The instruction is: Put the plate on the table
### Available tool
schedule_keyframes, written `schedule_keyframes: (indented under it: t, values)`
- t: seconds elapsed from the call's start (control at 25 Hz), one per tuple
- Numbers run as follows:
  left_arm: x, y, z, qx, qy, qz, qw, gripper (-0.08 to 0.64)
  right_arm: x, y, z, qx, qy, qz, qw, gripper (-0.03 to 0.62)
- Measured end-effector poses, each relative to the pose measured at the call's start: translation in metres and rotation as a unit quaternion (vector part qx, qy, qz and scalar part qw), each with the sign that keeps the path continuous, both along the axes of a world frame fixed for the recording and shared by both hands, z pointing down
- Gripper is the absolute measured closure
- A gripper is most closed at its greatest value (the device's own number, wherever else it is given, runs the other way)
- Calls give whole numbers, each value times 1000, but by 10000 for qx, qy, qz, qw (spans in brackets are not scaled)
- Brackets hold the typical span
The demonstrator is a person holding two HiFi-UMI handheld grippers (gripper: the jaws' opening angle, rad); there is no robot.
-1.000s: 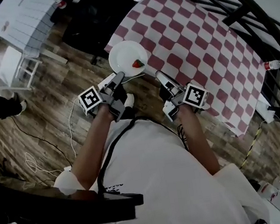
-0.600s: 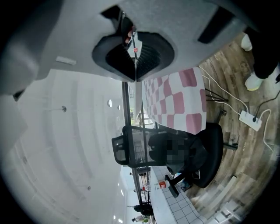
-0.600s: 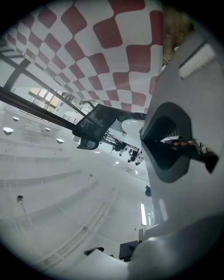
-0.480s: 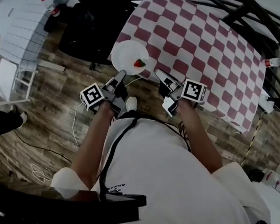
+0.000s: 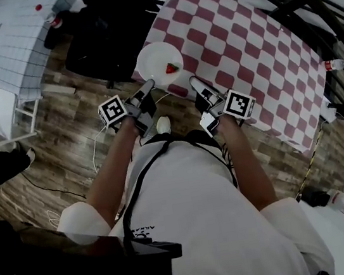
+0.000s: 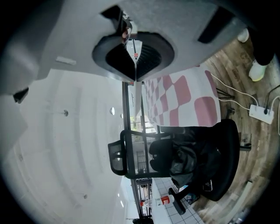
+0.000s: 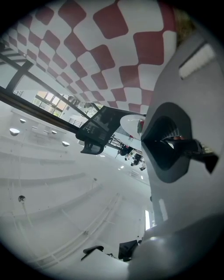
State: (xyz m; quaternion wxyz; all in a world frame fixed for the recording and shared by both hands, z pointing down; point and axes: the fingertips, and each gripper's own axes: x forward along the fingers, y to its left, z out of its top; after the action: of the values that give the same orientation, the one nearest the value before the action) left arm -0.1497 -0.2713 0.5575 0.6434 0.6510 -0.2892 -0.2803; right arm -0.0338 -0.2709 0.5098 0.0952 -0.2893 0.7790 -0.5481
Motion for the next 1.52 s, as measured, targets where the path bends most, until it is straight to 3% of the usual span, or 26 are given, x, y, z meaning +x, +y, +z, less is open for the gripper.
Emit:
schedule_keyframes:
  t: [0.32,1.08,1.52]
  values:
    - [-1,-18,13,100,108,66,9999,540,-5,-19,14,-95,-28,28,9999,584]
    - [10,-31,57,35,241,-422,9988,540,13,-38,47,-482,122,-604,9969,584]
    - [15,-30,93,-11,304,-422,9986,540,14,-36,71,-687,276,-794,9941,584]
